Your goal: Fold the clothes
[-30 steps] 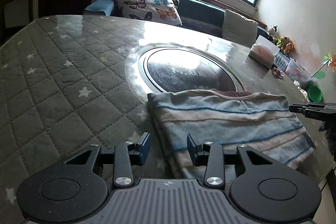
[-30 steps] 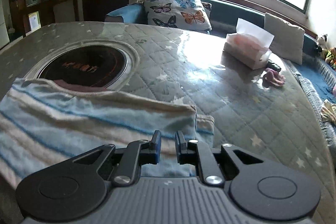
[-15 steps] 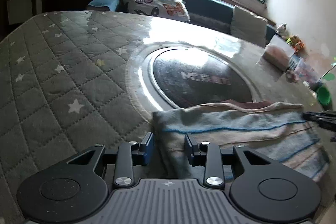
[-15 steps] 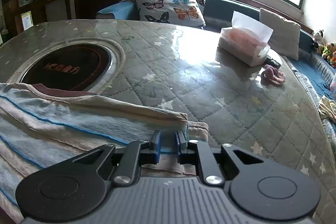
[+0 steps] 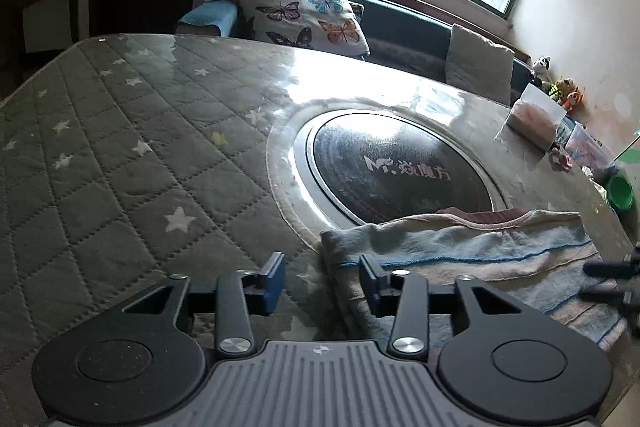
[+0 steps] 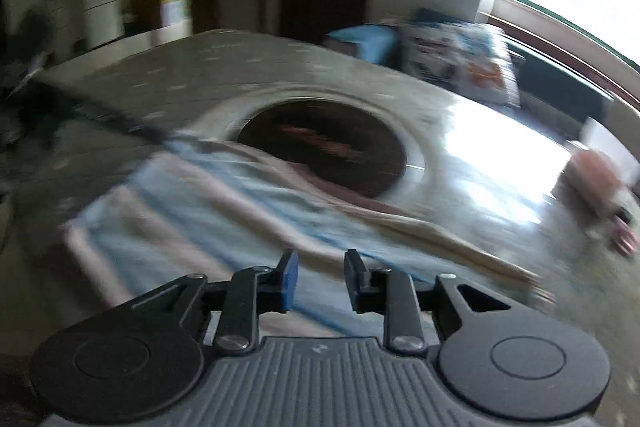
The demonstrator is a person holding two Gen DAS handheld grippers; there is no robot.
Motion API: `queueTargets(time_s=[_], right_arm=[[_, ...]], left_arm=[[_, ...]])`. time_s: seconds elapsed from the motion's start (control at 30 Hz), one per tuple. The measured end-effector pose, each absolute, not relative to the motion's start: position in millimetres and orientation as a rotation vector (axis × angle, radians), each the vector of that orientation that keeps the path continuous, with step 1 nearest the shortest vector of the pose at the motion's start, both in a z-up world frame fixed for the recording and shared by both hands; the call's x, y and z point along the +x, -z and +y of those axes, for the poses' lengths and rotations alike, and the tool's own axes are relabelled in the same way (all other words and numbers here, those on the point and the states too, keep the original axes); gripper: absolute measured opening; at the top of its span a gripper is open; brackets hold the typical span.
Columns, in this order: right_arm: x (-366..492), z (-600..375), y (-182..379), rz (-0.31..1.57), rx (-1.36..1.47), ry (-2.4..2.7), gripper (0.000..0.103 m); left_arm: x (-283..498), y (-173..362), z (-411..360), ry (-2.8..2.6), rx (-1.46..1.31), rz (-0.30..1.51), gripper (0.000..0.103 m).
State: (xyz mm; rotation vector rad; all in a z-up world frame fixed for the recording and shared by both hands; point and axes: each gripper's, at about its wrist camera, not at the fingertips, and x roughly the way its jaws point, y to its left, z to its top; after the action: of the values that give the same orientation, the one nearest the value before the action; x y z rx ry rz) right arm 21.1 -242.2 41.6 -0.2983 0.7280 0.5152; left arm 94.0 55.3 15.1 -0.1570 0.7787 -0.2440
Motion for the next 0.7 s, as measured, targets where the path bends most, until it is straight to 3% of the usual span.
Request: queueTargets(time_s=[0.27, 0.5, 0.67, 0.7], right_arm=[[-13, -146, -42, 0.721, -0.392, -0.782, 0.033], [-38, -81, -26, 0.752, -0.516, -0.905, 0.036], [-38, -62, -13, 0.793, -0.533, -0.86, 0.034], [-38, -60, -12, 0.795, -0.536, -0.844, 0.027]], left_arm=[[83, -17, 77, 0.233, -0.205, 0.782, 0.062], [74, -10, 86, 0.271, -0.261, 0.799, 0.066], [68, -3, 82, 0.344, -0.298, 0.83, 0.067], [67, -2, 82, 0.354, -0.311, 0.839, 0.067]])
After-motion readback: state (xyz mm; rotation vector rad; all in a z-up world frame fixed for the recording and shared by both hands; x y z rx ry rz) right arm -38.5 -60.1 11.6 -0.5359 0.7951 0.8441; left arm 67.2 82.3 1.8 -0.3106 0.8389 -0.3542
